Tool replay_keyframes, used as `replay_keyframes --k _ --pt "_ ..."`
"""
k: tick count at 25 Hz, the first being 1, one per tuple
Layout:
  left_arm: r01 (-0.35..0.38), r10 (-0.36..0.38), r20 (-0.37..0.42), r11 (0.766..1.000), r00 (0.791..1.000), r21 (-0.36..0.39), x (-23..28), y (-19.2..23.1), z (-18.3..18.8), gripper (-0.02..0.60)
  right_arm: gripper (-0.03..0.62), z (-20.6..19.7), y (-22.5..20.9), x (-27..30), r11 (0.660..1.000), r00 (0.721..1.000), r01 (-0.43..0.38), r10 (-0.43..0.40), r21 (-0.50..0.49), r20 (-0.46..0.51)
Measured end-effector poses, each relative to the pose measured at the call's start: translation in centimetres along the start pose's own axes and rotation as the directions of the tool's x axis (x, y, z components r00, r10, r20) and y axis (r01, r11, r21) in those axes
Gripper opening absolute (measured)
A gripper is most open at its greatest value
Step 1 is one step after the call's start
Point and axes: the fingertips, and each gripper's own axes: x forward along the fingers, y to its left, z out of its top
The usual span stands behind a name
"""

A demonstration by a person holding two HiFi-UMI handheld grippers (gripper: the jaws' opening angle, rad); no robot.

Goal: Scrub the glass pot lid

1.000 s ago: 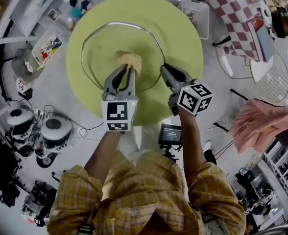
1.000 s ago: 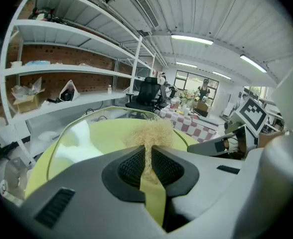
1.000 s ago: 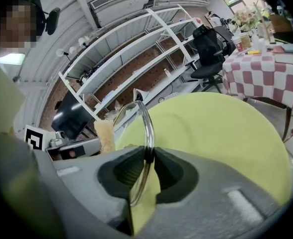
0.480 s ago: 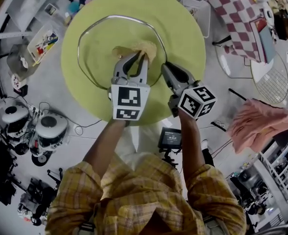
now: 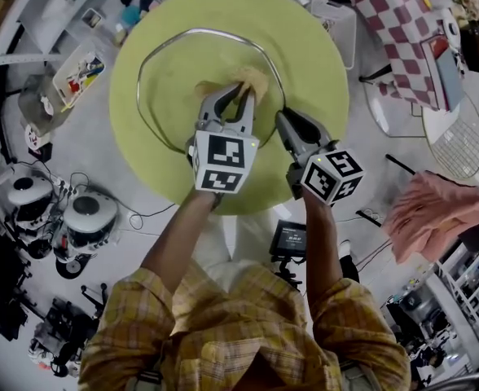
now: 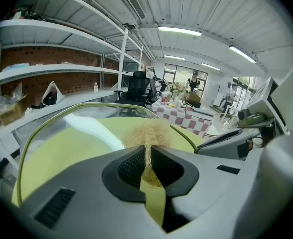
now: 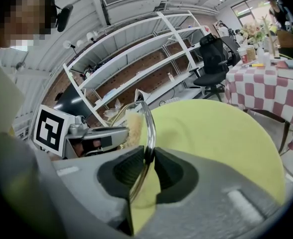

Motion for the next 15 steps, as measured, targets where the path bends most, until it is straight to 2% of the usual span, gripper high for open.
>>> replay_keyframes --k 5,11,15 --pt "-0.014 0.014 0.011 1.000 1.000 -0.004 0.0 0.7 0.7 0.043 0.064 0.3 0.2 0.1 1.000 1.000 0.008 -0.008 -0.006 0.013" --pt "-0.094 0.094 0.023 0.995 0.995 -0.023 -0.2 3.7 1.3 0.043 0.064 0.2 -0.2 0.1 1.000 1.000 0.026 -0.026 -0.003 0.013" --pt "-0.119 0.119 0.026 0.993 0.993 -0.015 -0.5 5.2 1.4 0.043 0.064 0.2 -0.2 -0.1 0.999 0.999 0.034 -0.034 -0.002 0.024"
